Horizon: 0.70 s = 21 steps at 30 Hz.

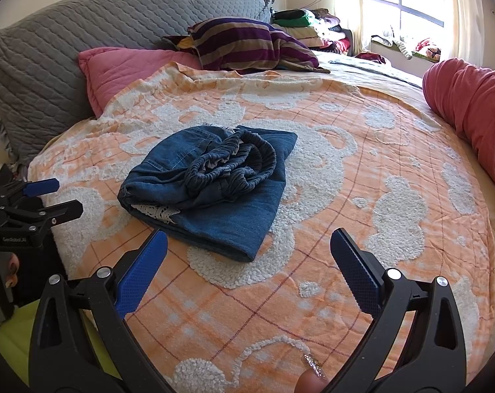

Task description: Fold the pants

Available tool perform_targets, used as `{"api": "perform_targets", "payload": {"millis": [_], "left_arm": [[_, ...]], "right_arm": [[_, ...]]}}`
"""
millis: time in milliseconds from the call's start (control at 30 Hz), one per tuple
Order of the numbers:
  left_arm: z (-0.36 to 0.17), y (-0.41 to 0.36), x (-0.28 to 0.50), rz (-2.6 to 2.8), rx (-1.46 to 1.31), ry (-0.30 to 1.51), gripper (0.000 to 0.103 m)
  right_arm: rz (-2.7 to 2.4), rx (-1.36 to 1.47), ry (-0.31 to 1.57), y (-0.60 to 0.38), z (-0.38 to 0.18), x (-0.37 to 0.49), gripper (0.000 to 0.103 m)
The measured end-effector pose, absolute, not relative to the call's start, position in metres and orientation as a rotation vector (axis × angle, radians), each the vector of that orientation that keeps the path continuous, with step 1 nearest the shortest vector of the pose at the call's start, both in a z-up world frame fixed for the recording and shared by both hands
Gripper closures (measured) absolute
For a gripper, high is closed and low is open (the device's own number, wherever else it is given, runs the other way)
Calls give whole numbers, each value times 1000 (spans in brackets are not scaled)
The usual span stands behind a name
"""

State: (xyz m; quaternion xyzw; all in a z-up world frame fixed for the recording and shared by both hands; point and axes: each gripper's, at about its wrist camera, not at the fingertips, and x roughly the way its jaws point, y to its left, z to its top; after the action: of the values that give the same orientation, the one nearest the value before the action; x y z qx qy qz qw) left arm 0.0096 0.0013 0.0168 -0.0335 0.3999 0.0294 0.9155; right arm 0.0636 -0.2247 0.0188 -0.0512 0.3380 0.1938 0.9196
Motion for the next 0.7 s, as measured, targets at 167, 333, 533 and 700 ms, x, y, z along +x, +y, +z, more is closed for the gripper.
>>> {"api": "perform_targets", "payload": {"millis": [167, 333, 533, 700], "left_arm": [[17, 2, 10, 59, -70, 824, 4], [17, 2, 10, 60, -71, 823, 4], [17, 2, 9, 65, -68, 826, 5], [17, 2, 9, 71, -67, 827, 5]], "right_arm": [[397, -104, 696, -225, 19, 64, 9], [392, -101, 698, -227, 19, 64, 9], [386, -99, 698, -228, 20, 64, 9], [385, -99, 698, -228, 19, 64, 9]]}}
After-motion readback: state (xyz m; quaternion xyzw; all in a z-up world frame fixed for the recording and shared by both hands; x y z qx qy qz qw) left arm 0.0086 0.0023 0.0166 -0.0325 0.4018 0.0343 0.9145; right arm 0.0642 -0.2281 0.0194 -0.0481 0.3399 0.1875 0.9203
